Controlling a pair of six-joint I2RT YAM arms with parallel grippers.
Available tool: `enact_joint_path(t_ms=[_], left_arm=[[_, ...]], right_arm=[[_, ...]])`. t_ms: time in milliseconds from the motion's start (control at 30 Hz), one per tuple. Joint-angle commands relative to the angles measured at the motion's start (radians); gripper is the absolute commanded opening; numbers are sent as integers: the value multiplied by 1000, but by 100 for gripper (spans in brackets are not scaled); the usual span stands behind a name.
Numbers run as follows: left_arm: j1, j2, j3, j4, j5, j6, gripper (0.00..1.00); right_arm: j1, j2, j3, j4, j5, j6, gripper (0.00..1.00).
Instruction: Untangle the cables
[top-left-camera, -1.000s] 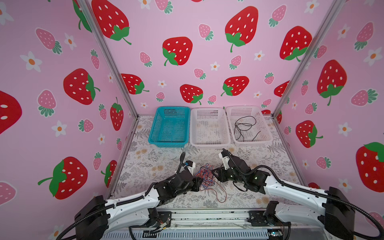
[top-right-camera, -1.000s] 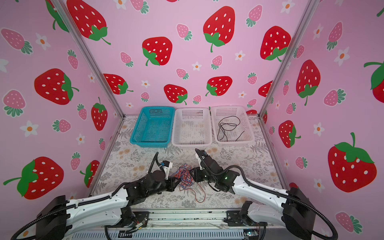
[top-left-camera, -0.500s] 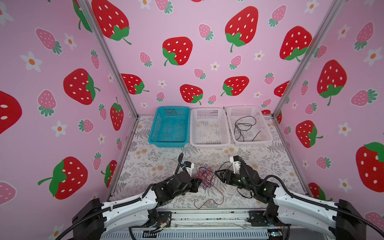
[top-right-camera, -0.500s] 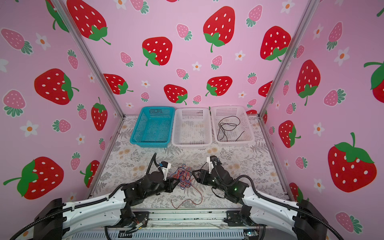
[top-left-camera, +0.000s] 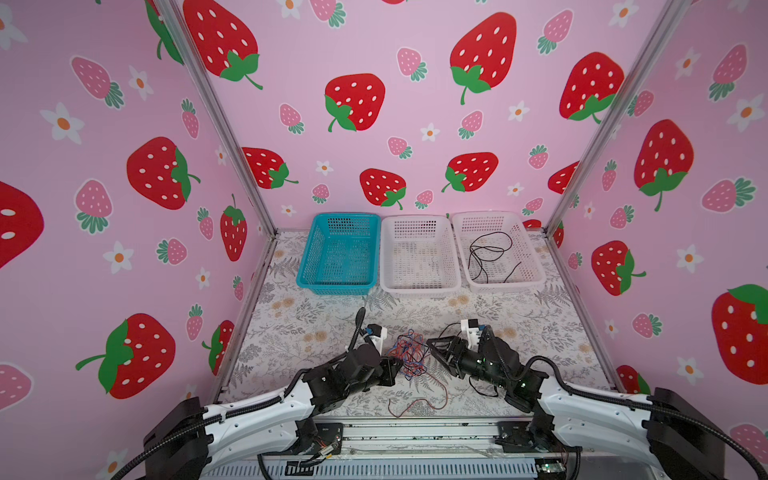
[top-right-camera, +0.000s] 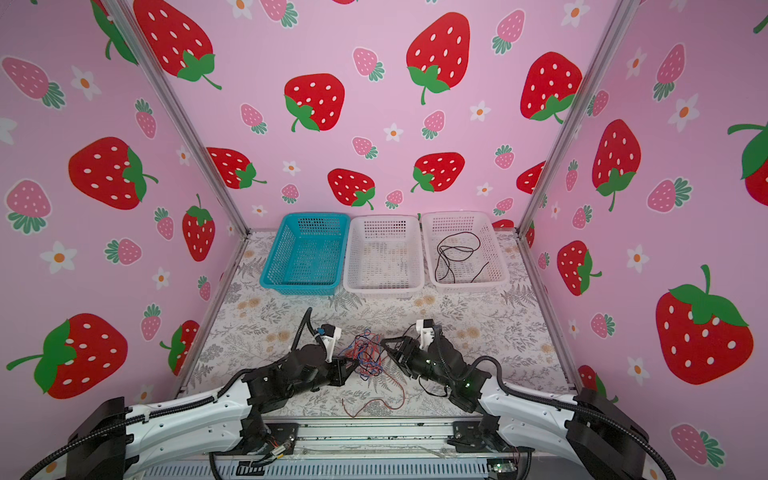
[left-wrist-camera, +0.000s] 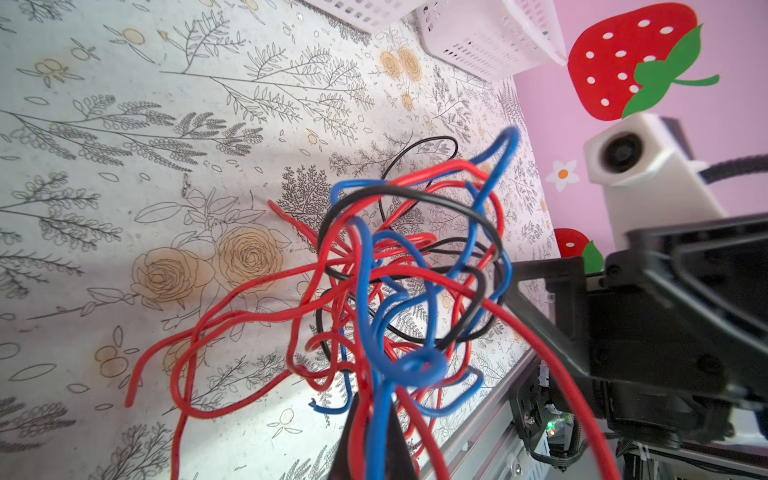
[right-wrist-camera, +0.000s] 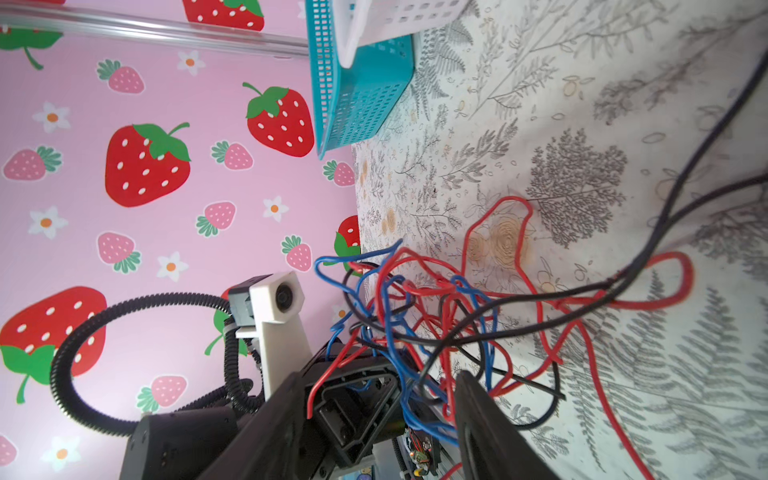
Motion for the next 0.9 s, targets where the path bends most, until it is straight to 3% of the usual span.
enact_joint_path(t_ms=[0, 300, 500, 867], left_arm=[[2, -16, 2, 31, 0, -10, 0], [2, -21, -11, 60, 6, -18, 0], [2, -38, -24, 74, 13, -23, 0], [-4, -56, -48, 106, 38, -26, 0]], right_arm=[[0, 30, -12, 97, 0, 117, 59], [-1, 75, -51, 167, 93, 192, 52], [-4, 158, -27, 241, 73, 199, 47], [-36, 269, -19, 359, 96, 170, 26]])
